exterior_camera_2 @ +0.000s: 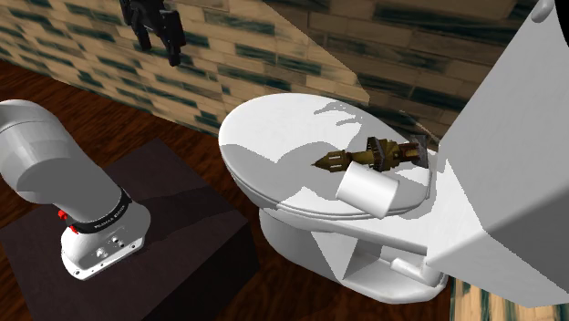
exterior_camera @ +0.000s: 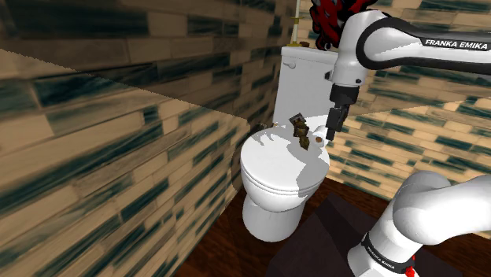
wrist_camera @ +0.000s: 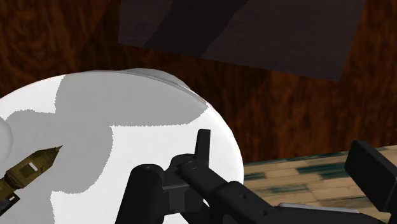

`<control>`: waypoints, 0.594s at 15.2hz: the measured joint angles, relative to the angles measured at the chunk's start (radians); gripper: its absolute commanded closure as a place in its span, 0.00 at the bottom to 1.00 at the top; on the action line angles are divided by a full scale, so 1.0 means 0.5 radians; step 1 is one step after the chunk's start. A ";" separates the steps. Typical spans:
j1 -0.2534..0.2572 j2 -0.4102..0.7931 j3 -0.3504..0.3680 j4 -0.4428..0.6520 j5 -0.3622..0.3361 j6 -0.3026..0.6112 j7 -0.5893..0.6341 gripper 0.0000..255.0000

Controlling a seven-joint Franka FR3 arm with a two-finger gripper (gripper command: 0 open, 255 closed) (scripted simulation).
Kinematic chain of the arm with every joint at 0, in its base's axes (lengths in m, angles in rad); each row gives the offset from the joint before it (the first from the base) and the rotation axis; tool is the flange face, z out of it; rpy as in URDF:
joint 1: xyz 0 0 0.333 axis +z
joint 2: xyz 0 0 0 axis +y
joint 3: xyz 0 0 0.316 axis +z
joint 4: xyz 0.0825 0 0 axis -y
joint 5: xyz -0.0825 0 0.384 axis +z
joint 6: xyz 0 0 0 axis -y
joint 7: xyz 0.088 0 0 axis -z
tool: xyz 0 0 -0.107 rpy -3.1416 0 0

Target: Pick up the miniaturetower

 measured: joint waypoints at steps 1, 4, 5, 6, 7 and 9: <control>0.000 0.000 0.000 0.000 0.000 0.000 0.000 0.00; -0.041 0.096 -0.040 -0.017 -0.033 0.142 0.001 0.00; -0.055 0.133 -0.049 -0.034 -0.040 0.212 0.014 0.00; -0.075 0.169 -0.069 -0.044 -0.055 0.273 0.012 0.00; -0.090 0.223 -0.082 -0.048 -0.063 0.347 0.023 0.00; -0.126 0.300 -0.117 -0.058 -0.086 0.467 0.030 0.00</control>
